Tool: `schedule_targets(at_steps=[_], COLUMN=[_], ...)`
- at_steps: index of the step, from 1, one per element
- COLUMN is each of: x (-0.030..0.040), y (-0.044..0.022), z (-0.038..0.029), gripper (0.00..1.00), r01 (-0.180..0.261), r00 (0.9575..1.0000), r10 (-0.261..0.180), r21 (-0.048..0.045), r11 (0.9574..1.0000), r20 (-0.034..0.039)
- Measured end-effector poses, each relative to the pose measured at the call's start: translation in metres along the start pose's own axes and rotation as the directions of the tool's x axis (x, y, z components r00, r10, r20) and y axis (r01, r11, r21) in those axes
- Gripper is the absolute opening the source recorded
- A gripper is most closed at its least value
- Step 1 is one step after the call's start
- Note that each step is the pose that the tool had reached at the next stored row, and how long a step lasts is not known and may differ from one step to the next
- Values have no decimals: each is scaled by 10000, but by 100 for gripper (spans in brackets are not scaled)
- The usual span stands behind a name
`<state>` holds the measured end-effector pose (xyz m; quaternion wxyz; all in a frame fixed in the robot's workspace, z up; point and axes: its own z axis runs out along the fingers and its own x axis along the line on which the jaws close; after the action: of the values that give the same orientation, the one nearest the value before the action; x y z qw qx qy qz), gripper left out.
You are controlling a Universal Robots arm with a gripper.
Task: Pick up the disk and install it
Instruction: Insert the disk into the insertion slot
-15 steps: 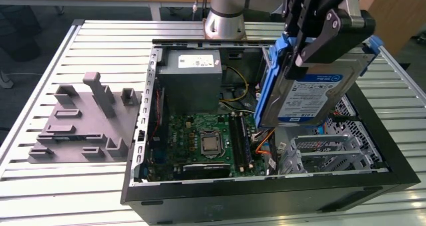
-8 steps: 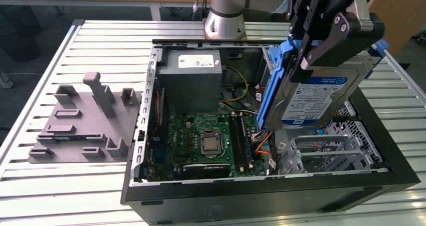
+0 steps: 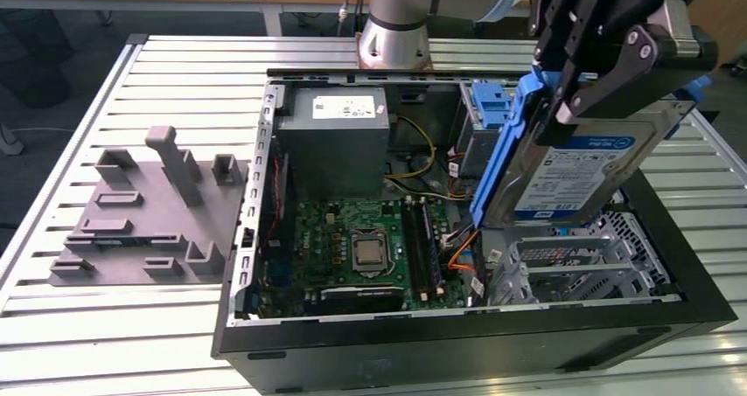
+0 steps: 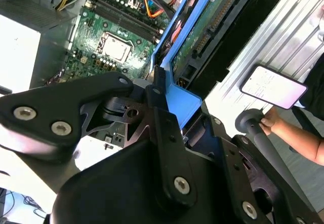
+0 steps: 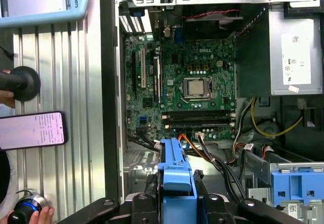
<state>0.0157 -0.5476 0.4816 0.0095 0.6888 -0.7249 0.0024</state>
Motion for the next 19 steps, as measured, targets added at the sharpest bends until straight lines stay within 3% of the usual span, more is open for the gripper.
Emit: schedule_targets(at_steps=[7, 14, 19], x=[1, 0, -3], y=[-111, -127, -181], z=[-1, -1, -2], gripper=[36, 36, 36], r01=[0, 1, 0], r00=[10000, 10000, 10000], r10=[0, -1, 0], r21=[0, 0, 0], r11=[10000, 10000, 10000], r20=[5, 6, 5])
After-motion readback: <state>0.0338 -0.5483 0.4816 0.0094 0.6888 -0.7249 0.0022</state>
